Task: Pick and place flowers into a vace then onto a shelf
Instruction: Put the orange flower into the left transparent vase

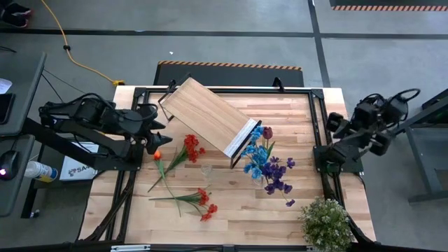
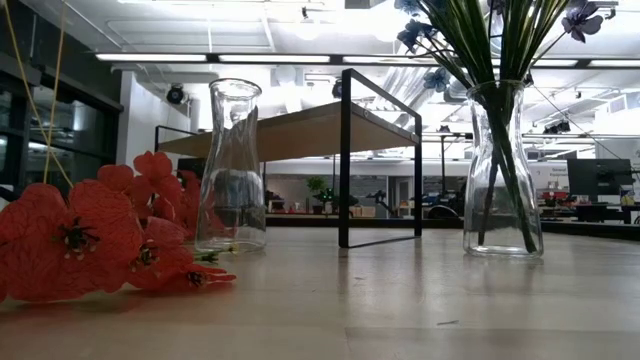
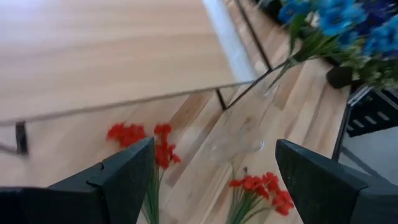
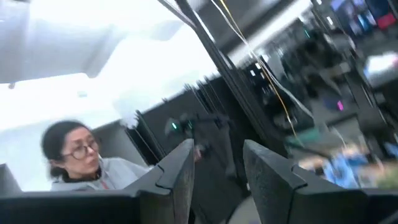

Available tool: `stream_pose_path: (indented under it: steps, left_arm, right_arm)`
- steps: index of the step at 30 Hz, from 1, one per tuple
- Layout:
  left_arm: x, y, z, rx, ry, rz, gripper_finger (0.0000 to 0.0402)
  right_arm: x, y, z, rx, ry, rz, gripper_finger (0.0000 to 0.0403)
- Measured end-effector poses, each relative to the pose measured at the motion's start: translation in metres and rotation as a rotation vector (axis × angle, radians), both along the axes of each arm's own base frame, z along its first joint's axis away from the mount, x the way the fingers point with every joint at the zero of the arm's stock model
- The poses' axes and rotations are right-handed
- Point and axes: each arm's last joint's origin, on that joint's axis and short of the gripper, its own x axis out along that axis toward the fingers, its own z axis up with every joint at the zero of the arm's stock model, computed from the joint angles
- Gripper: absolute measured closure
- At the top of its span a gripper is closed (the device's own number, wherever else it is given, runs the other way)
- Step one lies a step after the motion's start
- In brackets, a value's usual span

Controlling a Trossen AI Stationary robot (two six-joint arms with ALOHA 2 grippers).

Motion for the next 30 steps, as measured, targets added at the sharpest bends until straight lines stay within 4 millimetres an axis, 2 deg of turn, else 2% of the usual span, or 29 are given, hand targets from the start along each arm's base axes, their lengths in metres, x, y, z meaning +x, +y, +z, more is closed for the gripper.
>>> stream_pose_path:
  steps: [7,16,22,30]
  left_arm:
    - [0.008,-0.003,-0.013,-0.101,0.138,0.087,0.0034]
    - [0.025,-0.013,-0.026,-0.373,0.278,0.166,0.0034]
    - [0.036,-0.019,-0.034,-0.522,0.366,0.26,0.0034]
    - [0.047,-0.023,-0.046,-0.599,0.487,0.393,0.0034]
  right_arm:
    - [-0.003,-0.003,0.01,-0.025,-0.135,-0.025,0.0272]
    - [-0.007,-0.007,0.019,0.005,-0.228,-0.069,0.0273]
    - [-0.008,-0.008,0.02,0.019,-0.24,-0.07,0.0272]
    - [-0.008,-0.008,0.02,0.02,-0.241,-0.07,0.0273]
